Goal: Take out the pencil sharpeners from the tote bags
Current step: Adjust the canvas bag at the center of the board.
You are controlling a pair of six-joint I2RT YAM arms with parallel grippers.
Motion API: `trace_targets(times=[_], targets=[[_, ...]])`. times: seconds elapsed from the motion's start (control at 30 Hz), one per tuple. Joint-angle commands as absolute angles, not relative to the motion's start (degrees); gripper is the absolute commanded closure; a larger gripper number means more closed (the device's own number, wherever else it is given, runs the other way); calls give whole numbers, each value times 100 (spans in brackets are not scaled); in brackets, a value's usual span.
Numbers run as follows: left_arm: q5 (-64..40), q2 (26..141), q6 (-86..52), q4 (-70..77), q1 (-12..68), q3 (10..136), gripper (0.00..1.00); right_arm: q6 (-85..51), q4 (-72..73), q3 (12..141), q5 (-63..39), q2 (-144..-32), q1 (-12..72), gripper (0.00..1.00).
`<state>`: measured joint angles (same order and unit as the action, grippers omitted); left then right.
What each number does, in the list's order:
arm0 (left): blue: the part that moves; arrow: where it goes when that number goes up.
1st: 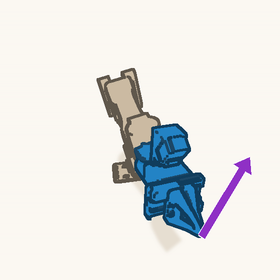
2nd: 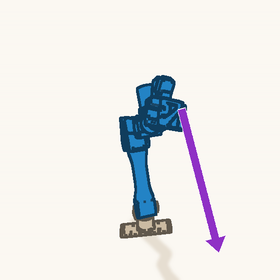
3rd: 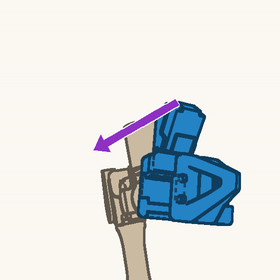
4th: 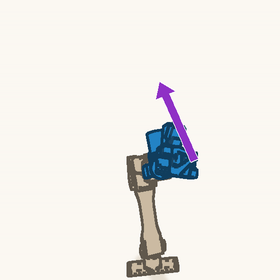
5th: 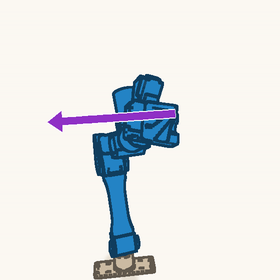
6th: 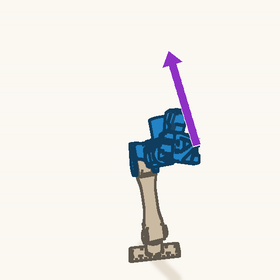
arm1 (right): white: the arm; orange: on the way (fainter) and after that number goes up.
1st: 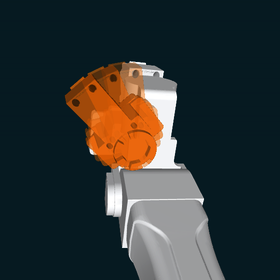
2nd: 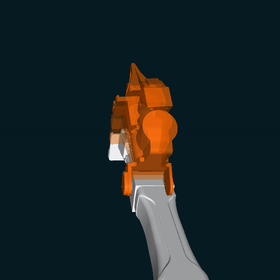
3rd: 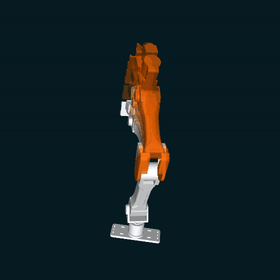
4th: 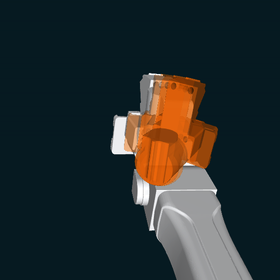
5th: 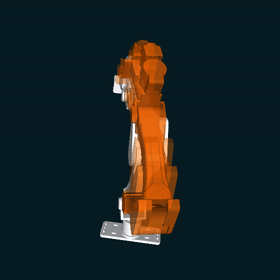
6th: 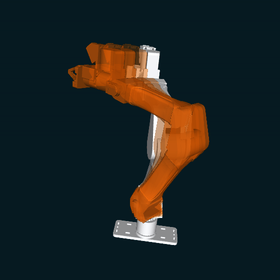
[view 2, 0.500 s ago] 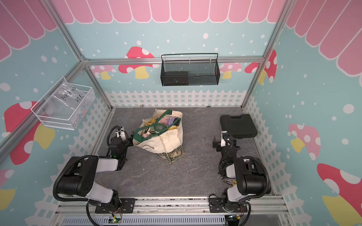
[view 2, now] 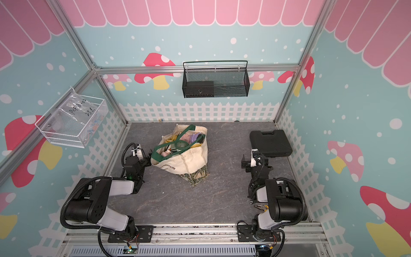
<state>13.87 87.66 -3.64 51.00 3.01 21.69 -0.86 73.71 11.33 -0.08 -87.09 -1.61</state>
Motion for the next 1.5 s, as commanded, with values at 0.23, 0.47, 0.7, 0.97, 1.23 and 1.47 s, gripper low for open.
trace_targets(times=[0.23, 0.47, 0.7, 0.97, 1.23, 1.47], targets=[[1351, 8817, -272, 5063, 276, 2259, 1, 15, 7462, 1204, -70, -8752, -157, 0], [1346, 8819, -272, 5062, 281, 2263, 1, 15, 7462, 1210, -75, -8746, -156, 1], [1345, 8824, -271, 5062, 277, 2259, 1, 9, 7464, 1210, -70, -8746, -154, 0], [1213, 8817, -158, 5115, 334, 2232, 1, 9, 7462, 1208, -69, -8757, -158, 0], [1213, 8824, -158, 5097, 329, 2241, 1, 3, 7462, 1204, -70, -8757, -158, 1], [1178, 8824, -175, 5076, 310, 2250, 1, 6, 7464, 1211, -80, -8762, -162, 0]])
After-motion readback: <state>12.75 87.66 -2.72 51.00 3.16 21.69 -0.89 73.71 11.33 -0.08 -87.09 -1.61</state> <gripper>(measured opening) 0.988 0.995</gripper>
